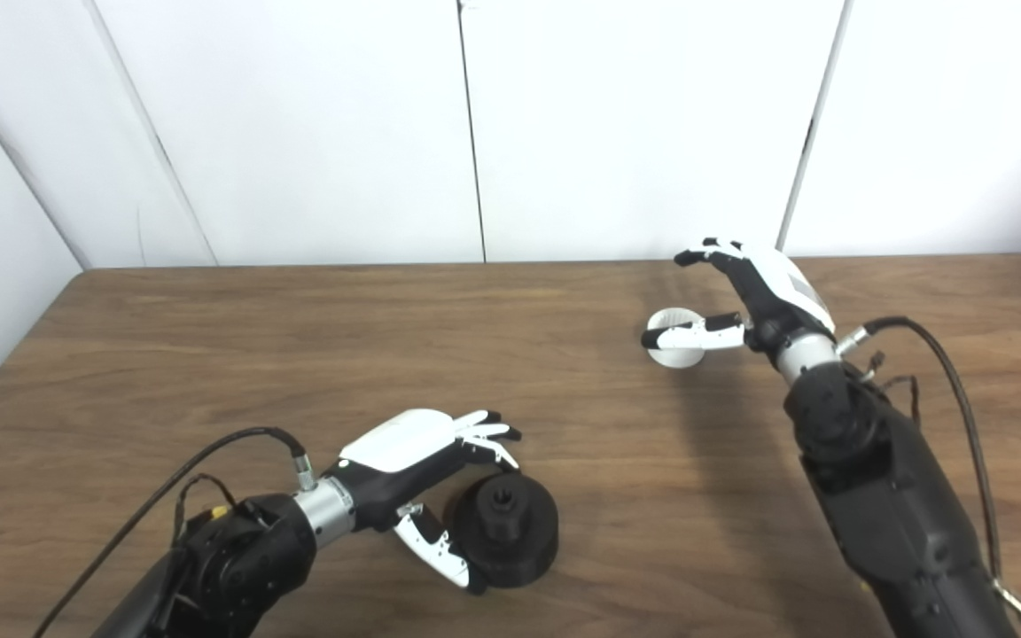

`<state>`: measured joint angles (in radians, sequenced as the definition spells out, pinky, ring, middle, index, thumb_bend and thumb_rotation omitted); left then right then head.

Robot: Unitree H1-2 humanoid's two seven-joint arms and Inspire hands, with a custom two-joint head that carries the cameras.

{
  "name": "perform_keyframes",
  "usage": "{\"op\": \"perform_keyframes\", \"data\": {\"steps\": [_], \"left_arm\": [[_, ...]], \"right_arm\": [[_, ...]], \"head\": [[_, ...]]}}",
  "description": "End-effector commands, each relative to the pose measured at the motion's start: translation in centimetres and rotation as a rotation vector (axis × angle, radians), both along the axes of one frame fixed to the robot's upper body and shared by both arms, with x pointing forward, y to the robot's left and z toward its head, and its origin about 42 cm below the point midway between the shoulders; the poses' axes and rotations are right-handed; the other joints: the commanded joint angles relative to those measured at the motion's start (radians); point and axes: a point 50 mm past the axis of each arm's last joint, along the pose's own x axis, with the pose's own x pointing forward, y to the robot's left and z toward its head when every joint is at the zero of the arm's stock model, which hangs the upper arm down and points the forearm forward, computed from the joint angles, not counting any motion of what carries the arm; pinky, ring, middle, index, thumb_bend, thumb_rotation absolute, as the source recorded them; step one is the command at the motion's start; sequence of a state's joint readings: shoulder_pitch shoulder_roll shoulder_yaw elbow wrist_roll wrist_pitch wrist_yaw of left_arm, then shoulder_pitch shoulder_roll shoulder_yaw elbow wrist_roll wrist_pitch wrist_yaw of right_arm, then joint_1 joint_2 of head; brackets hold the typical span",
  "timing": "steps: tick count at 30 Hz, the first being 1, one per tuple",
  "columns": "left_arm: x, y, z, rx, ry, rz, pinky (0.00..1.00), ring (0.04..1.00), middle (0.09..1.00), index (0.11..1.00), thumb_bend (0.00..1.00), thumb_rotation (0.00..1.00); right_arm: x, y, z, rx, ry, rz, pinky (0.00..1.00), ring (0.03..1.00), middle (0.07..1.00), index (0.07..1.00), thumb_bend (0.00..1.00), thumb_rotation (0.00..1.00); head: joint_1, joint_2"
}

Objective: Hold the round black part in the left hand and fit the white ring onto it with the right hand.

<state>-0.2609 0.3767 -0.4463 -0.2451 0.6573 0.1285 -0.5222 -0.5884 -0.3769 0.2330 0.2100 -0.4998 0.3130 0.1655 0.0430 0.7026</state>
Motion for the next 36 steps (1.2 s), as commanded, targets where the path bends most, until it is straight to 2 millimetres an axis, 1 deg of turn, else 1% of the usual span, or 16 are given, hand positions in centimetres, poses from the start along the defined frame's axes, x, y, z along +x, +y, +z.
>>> {"op": "perform_keyframes", "data": {"steps": [1, 3, 8, 15, 19, 31, 36], "left_arm": [[0.2, -0.1, 0.8, 0.006, -0.032, -0.024, 0.89, 1.000, 0.947, 0.674, 0.83, 0.28], [0.1, -0.1, 0.8, 0.002, -0.029, -0.024, 0.89, 1.000, 0.945, 0.673, 0.83, 0.27], [0.1, -0.1, 0.7, 0.003, -0.025, -0.023, 0.89, 1.000, 0.949, 0.678, 0.83, 0.28], [0.2, -0.1, 0.7, 0.002, -0.035, -0.026, 0.87, 1.000, 0.945, 0.674, 0.83, 0.27], [0.2, -0.1, 0.7, 0.002, -0.038, -0.028, 0.89, 1.000, 0.943, 0.673, 0.83, 0.28], [-0.1, 0.0, 0.9, -0.001, -0.037, -0.030, 0.91, 1.000, 0.943, 0.674, 0.83, 0.28], [-0.2, 0.0, 0.9, 0.002, -0.038, -0.032, 0.89, 1.000, 0.944, 0.674, 0.83, 0.28]], "right_arm": [[1.6, 0.2, 3.3, -0.057, -0.068, 0.037, 1.00, 1.000, 0.974, 0.813, 0.96, 0.41], [2.0, 0.2, 3.1, -0.065, -0.045, 0.041, 1.00, 1.000, 0.974, 0.801, 0.97, 0.40], [2.5, 0.1, 2.6, -0.073, -0.018, 0.046, 1.00, 1.000, 0.969, 0.793, 0.98, 0.38], [2.7, -0.1, 2.1, -0.086, 0.009, 0.040, 1.00, 1.000, 0.968, 0.796, 0.95, 0.39], [2.9, -0.2, 1.8, -0.106, 0.023, 0.038, 1.00, 1.000, 0.962, 0.800, 0.93, 0.39], [3.1, -0.9, 0.4, -0.099, 0.060, 0.020, 1.00, 1.000, 0.945, 0.798, 0.90, 0.38], [3.2, -1.1, 0.1, -0.103, 0.068, 0.010, 1.00, 1.000, 0.941, 0.796, 0.90, 0.38]], "head": [[0.000, 0.001], [-0.001, -0.001], [0.000, -0.004], [0.000, -0.007], [0.001, -0.006], [0.003, -0.006], [0.003, -0.007]]}}
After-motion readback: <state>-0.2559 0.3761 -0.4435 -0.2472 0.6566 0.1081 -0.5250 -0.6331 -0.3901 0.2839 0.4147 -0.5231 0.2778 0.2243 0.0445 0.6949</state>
